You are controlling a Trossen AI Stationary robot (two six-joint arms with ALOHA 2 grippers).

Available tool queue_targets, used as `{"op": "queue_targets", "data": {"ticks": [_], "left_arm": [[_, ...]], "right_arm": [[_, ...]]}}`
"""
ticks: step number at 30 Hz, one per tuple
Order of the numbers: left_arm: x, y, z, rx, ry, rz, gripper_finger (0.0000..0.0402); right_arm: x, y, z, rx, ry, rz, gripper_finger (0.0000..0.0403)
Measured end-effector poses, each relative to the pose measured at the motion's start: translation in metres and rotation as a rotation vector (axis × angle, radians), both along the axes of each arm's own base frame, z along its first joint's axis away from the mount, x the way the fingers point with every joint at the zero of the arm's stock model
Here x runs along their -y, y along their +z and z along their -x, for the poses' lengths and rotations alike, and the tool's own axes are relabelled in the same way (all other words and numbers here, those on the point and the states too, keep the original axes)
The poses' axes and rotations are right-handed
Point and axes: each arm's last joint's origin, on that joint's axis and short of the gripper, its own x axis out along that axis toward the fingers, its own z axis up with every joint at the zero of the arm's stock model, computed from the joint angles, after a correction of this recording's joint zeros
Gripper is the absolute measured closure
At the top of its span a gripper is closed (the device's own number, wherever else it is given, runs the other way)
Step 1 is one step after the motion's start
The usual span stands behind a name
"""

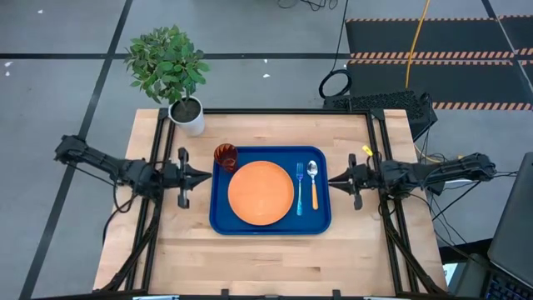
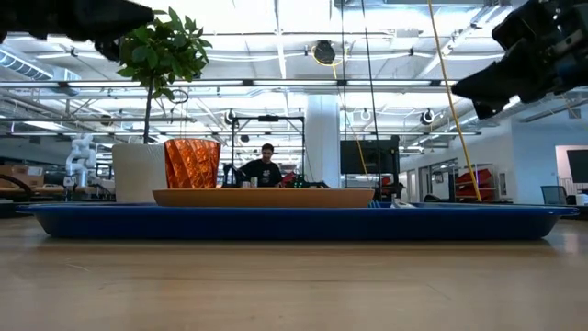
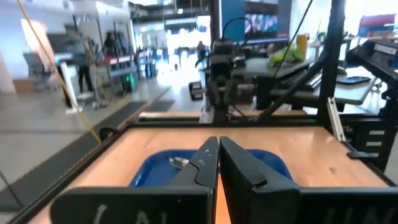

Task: Pick and place plate/cup/fork/spoon on tray
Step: Return to Home Position

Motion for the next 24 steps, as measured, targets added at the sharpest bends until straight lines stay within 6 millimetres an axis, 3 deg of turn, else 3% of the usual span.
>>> {"op": "queue_targets", "data": {"ticks": [4, 12, 24], "left_arm": [[-0.003, -0.023, 0.007, 0.056, 0.010, -0.019, 0.0382], [-0.009, -0.043, 0.026, 0.199, 0.005, -0.021, 0.0382], [-0.014, -0.053, 0.033, 0.155, -0.038, -0.027, 0.0382]], "right_arm": [[0.000, -0.007, 0.000, -0.023, -0.003, -0.021, 0.0358], [0.000, -0.007, 0.002, -0.010, 0.002, 0.006, 0.0358], [0.001, -0.004, 0.006, 0.028, 0.007, 0.046, 0.0358]]}}
